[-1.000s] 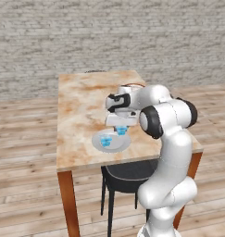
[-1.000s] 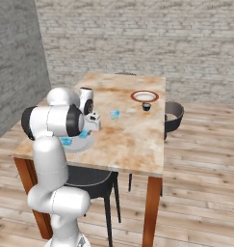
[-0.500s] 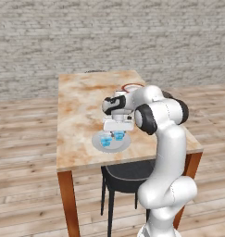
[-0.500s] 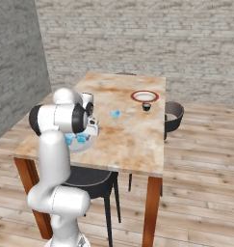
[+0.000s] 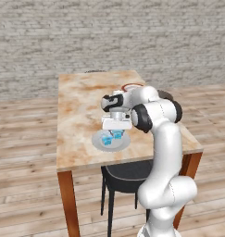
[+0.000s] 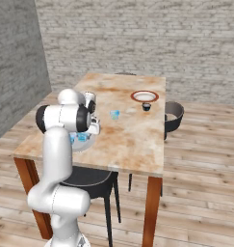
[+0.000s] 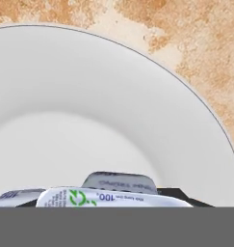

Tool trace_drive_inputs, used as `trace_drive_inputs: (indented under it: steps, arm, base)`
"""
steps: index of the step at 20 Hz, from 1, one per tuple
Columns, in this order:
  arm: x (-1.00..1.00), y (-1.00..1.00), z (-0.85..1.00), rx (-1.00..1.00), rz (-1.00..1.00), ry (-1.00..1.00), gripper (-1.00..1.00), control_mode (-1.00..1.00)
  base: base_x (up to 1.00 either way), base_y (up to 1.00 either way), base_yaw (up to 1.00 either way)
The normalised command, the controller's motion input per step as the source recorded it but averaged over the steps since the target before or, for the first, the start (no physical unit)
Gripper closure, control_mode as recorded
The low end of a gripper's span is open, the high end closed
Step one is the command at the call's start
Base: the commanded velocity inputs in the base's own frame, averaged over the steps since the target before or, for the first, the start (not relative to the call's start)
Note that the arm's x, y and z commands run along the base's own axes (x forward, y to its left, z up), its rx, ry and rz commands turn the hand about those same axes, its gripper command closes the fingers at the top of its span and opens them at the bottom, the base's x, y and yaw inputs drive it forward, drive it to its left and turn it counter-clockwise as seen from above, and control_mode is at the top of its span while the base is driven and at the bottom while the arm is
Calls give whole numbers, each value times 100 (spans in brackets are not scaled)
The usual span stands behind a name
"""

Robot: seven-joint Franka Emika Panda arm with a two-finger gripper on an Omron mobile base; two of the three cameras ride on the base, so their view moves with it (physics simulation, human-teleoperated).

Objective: Place two yogurt containers on each plate.

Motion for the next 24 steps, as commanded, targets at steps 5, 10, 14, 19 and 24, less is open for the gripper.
trace_drive_inputs:
  steps: [5,10,14,19,24]
  arm:
    - [-2,0,0,0,0,0,-100,-100]
    - [-13,0,12,0,0,-1,-100,-100]
    - [-12,0,43,0,0,-4,-100,-100]
    - [-43,-1,86,0,0,-11,-100,-100]
    - [-59,-6,54,0,0,-10,-100,-100]
  base:
    - [0,0,0]
    - [0,0,0]
    - [0,0,0]
    - [0,0,0]
    - [0,0,0]
